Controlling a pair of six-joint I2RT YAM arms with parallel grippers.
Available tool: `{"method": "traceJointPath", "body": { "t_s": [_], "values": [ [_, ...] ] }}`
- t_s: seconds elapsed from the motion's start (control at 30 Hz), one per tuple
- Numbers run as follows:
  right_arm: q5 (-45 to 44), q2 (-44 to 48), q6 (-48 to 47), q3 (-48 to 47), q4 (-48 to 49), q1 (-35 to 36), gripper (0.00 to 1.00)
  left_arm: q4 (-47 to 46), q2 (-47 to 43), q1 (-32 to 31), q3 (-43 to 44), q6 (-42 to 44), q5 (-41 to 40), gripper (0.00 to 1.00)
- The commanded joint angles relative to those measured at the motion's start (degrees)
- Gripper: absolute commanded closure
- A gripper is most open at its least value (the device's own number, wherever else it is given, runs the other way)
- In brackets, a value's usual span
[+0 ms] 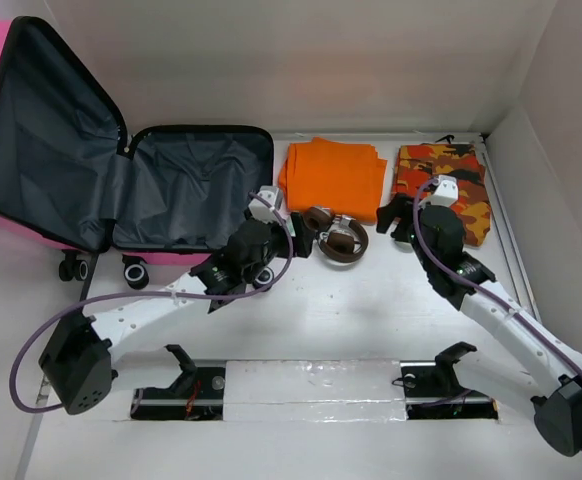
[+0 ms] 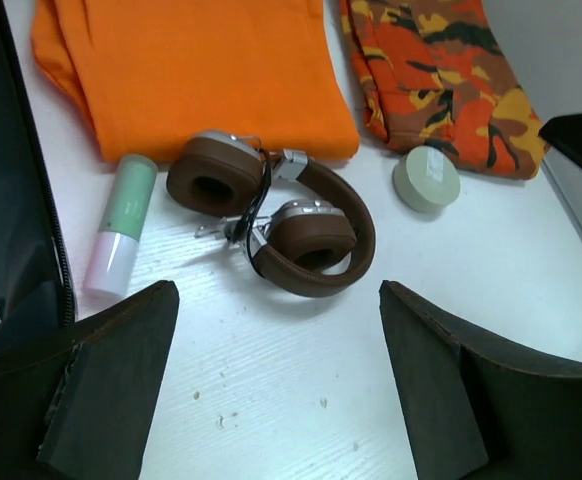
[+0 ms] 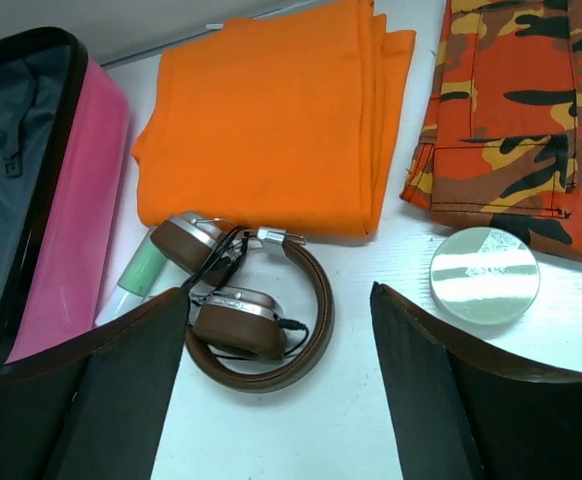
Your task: Pack the luggage
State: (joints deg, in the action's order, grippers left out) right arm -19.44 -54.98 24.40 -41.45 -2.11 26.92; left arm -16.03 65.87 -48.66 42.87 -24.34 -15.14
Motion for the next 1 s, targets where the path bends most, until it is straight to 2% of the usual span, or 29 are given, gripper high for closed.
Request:
{"method": "traceJointPath", "body": {
  "t_s": [0.0, 0.07, 0.1, 0.17, 0.2, 0.27, 0.4, 0.47, 0.5, 0.57, 0.7, 0.8, 0.97],
  "values": [
    [0.63, 0.23, 1.35, 0.58, 4.04, -0.99, 0.21, -1.19, 1.28, -0.03, 0.63, -0.45, 3.44, 0.23],
    [0.63, 0.23, 1.35, 0.58, 4.04, -0.99, 0.28, -1.19, 1.81, -0.55, 0.63, -1.14, 4.58, 0.24],
    [0.63, 0.23, 1.35, 0.58, 4.04, -0.99, 0.33, -0.67, 1.81, -0.55, 0.63, -1.76, 6.07, 0.30],
    [0.63, 0.23, 1.35, 0.58, 4.04, -0.99, 0.64, -0.67, 2.34, -1.51, -0.25, -1.77, 6.61, 0.36],
    [0.63, 0.23, 1.87, 1.10, 4.74, -0.99, 0.78, 0.38, 3.47, -3.35, -0.25, -3.07, 2.96, 0.38],
    [0.63, 0.23, 1.88, 1.11, 4.75, -1.51, 1.00, 3.10, 4.62, -5.29, -0.25, -4.31, -0.41, 0.49],
    [1.94, -1.79, 1.88, 1.64, 4.75, -1.52, 0.98, 5.48, 8.22, -6.71, 0.90, -11.85, -5.86, 0.53],
    [2.56, -1.80, 1.88, 2.16, 4.75, -1.52, 0.85, 5.49, 10.07, -6.71, 1.51, -15.11, -8.50, 0.53],
    [3.26, -1.01, 1.88, 2.16, 4.75, -1.52, 0.72, 6.70, 10.68, -6.71, 1.51, -18.61, -9.38, 0.53],
    [3.88, -0.30, 1.88, 2.16, 4.75, -1.52, 0.62, 5.32, 12.70, -6.71, 2.04, -20.22, -10.00, 0.52],
    [5.11, -0.30, 1.88, 2.16, 4.75, -1.52, 0.60, 4.17, 16.48, -6.71, 2.65, -23.99, -10.00, 0.50],
    [6.43, -0.30, 1.35, 2.16, 4.75, -1.52, 0.57, 0.84, 19.38, -6.71, 4.23, -24.71, -7.90, 0.43],
    [6.43, -0.30, 1.35, 2.16, 4.75, -1.52, 0.55, -1.88, 24.57, -6.71, 7.31, -26.46, -6.75, 0.42]
  ]
}}
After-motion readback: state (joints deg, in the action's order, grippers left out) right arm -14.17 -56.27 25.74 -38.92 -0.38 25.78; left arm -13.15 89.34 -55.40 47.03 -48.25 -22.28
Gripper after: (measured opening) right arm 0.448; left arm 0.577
